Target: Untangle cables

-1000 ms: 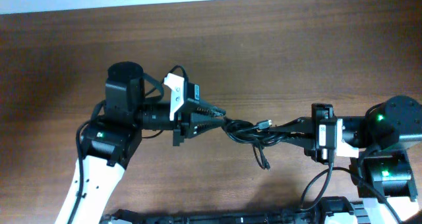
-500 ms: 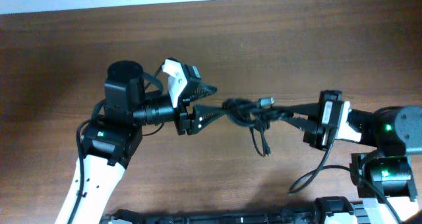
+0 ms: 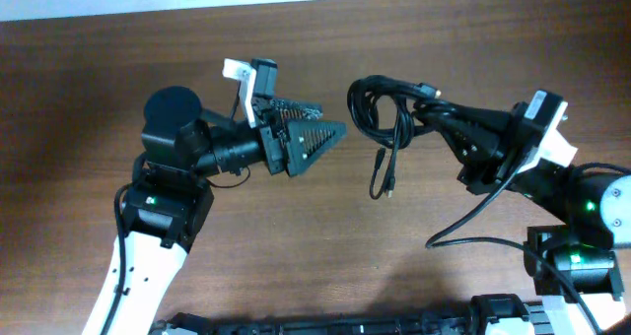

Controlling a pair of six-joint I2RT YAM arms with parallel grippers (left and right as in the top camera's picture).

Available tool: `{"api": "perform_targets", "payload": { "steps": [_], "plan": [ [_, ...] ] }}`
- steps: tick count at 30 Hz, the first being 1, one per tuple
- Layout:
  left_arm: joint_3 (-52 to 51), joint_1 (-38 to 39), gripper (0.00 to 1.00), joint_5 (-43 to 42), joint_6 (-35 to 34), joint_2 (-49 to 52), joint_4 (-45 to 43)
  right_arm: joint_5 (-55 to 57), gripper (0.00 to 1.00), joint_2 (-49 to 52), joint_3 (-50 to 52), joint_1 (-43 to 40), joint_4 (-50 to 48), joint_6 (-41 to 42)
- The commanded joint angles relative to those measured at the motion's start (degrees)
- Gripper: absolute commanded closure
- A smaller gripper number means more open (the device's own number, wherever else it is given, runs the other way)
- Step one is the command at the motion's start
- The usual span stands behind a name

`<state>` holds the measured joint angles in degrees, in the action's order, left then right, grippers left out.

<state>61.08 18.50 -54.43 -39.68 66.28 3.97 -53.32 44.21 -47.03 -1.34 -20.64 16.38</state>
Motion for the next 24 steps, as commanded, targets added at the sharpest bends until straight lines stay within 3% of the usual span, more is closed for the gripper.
{"api": "perform_targets", "payload": {
  "steps": [1,5,8,15,18,21,24],
  "plan": [
    [0.7,1.8,0.07,3.0,-10.0,0.5,-0.5,5.1,0.96,-0.4,-0.9,0.3,-1.1,4.1],
    [0.7,6.3,0.07,8.5,-14.9,1.9,-0.5,5.6,0.96,-0.4,-0.9,0.3,-1.1,4.1],
    [0.7,10.5,0.09,12.3,-22.2,3.8,-1.7,5.6,0.96,-0.3,-0.9,0.3,-1.0,3.9],
    [0.7,16.2,0.17,13.0,-30.1,8.2,-14.1,2.4,0.96,0.9,-0.9,0.3,-1.0,2.3],
    [0.7,16.8,0.31,14.4,-34.1,9.4,-14.4,-0.2,0.96,1.7,-0.9,0.3,-1.0,2.3],
    [0.7,16.8,0.61,14.8,-35.4,10.1,-14.5,-0.2,0.96,2.2,-0.9,0.3,-1.1,2.0],
    [0.7,16.8,0.75,16.2,-35.4,10.2,-14.5,-0.9,0.96,2.2,-0.9,0.3,-1.2,1.6]
  ]
}}
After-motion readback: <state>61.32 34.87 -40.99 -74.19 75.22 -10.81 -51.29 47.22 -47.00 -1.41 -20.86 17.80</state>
